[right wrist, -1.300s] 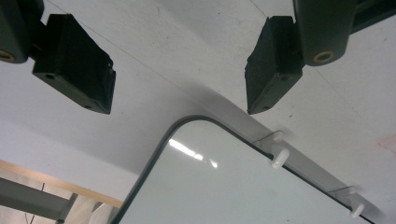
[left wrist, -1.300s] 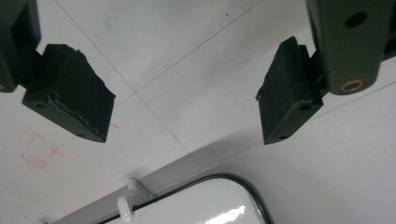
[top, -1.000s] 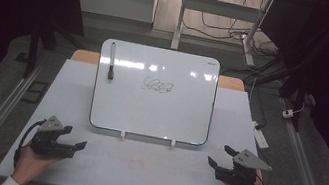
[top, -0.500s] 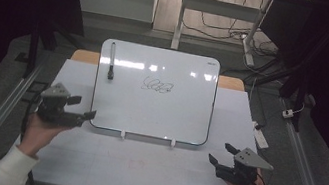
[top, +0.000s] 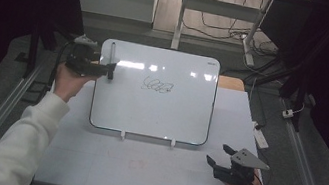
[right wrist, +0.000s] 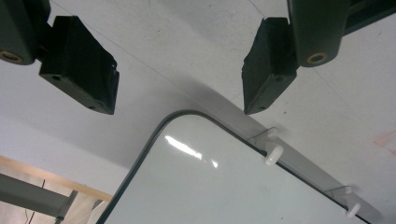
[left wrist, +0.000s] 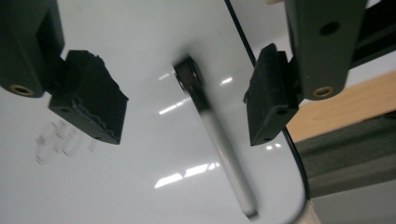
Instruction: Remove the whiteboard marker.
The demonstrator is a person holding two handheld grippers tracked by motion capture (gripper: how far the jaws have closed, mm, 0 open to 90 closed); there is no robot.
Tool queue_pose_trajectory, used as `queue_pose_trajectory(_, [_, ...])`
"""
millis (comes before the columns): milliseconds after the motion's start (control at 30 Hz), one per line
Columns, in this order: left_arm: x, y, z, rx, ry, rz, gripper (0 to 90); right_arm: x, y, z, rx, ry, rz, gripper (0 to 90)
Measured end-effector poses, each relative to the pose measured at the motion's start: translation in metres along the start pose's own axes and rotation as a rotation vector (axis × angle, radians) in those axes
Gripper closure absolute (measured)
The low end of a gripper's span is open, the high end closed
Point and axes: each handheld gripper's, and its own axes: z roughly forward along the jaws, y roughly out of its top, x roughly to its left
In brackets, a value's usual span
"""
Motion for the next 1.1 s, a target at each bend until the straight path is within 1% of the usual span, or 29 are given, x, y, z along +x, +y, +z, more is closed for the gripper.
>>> queue_pose_trajectory(100, [0.005, 0.013, 0.006, -0.024, 0.04, -0.004, 35.7, 0.002, -0.001, 0.001, 0.01, -0.002, -0.002, 26.9])
queue_pose_trajectory(167, [0.007, 0.02, 0.01, -0.031, 0.061, -0.005, 38.6, 0.002, -0.001, 0.001, 0.012, -0.005, -0.008, 26.9])
queue_pose_trajectory(200, [0.008, 0.023, 0.012, -0.029, 0.073, -0.003, 39.9, 0.002, -0.001, 0.001, 0.014, -0.007, -0.006, 26.9])
queue_pose_trajectory(233, [0.008, 0.023, 0.012, -0.029, 0.073, -0.003, 40.9, 0.001, -0.001, 0.001, 0.015, -0.008, -0.006, 26.9])
queue_pose_trajectory(267, [0.009, 0.028, 0.015, -0.03, 0.091, -0.002, 42.0, 0.001, -0.002, 0.001, 0.015, -0.01, -0.003, 26.9])
queue_pose_trajectory(300, [0.009, 0.03, 0.017, -0.029, 0.105, 0.001, 43.9, 0.001, -0.002, 0.001, 0.014, -0.013, -0.002, 26.9])
queue_pose_trajectory(333, [0.009, 0.03, 0.017, -0.029, 0.105, 0.001, 46.2, 0.001, -0.002, 0.001, 0.014, -0.016, -0.002, 26.9])
queue_pose_trajectory(367, [0.009, 0.032, 0.021, -0.02, 0.126, 0.001, 48.0, 0.0, -0.003, 0.001, 0.015, -0.017, -0.001, 26.9])
queue_pose_trajectory(400, [0.009, 0.032, 0.021, -0.02, 0.126, 0.001, 49.2, 0.0, -0.003, 0.001, 0.017, -0.019, 0.001, 26.9])
queue_pose_trajectory(433, [0.009, 0.032, 0.026, -0.003, 0.129, -0.003, 50.6, 0.0, -0.003, 0.0, 0.02, -0.021, 0.005, 26.9])
queue_pose_trajectory(467, [0.009, 0.032, 0.028, 0.004, 0.131, -0.007, 51.6, 0.0, -0.003, 0.0, 0.02, -0.02, 0.004, 26.9])
queue_pose_trajectory(567, [0.009, 0.032, 0.032, 0.015, 0.128, -0.009, 54.9, 0.0, -0.004, 0.0, 0.024, -0.026, 0.002, 26.9])
queue_pose_trajectory(633, [0.007, 0.031, 0.035, 0.028, 0.137, -0.005, 58.1, 0.0, -0.004, 0.0, 0.027, -0.031, 0.004, 26.9])
queue_pose_trajectory(667, [0.006, 0.031, 0.037, 0.035, 0.14, -0.004, 58.1, 0.0, -0.004, 0.0, 0.027, -0.031, 0.004, 26.9])
queue_pose_trajectory(700, [0.005, 0.031, 0.039, 0.04, 0.151, -0.002, 61.9, 0.0, -0.004, 0.0, 0.026, -0.034, 0.003, 27.0])
queue_pose_trajectory(733, [0.005, 0.031, 0.039, 0.04, 0.151, -0.002, 64.5, 0.0, -0.004, 0.0, 0.026, -0.036, 0.002, 27.0])
queue_pose_trajectory(833, [0.003, 0.031, 0.041, 0.041, 0.175, 0.004, 72.1, 0.001, -0.004, -0.001, 0.025, -0.043, 0.003, 27.0])
queue_pose_trajectory(867, [0.002, 0.03, 0.041, 0.04, 0.18, 0.004, 72.6, 0.001, -0.004, -0.001, 0.025, -0.044, 0.002, 27.0])
queue_pose_trajectory(900, [0.002, 0.031, 0.042, 0.037, 0.184, -0.007, 73.0, 0.001, -0.004, -0.001, 0.025, -0.046, 0.002, 27.0])
queue_pose_trajectory(1033, [0.0, 0.031, 0.043, 0.028, 0.178, -0.021, 75.5, 0.002, -0.003, -0.001, 0.023, -0.051, -0.002, 27.2])
queue_pose_trajectory(1067, [0.0, 0.031, 0.043, 0.022, 0.152, -0.033, 76.8, 0.002, -0.003, -0.001, 0.023, -0.052, -0.004, 27.2])
queue_pose_trajectory(1100, [0.0, 0.031, 0.043, 0.022, 0.152, -0.033, 81.0, 0.003, -0.003, -0.001, 0.022, -0.055, -0.005, 27.2])
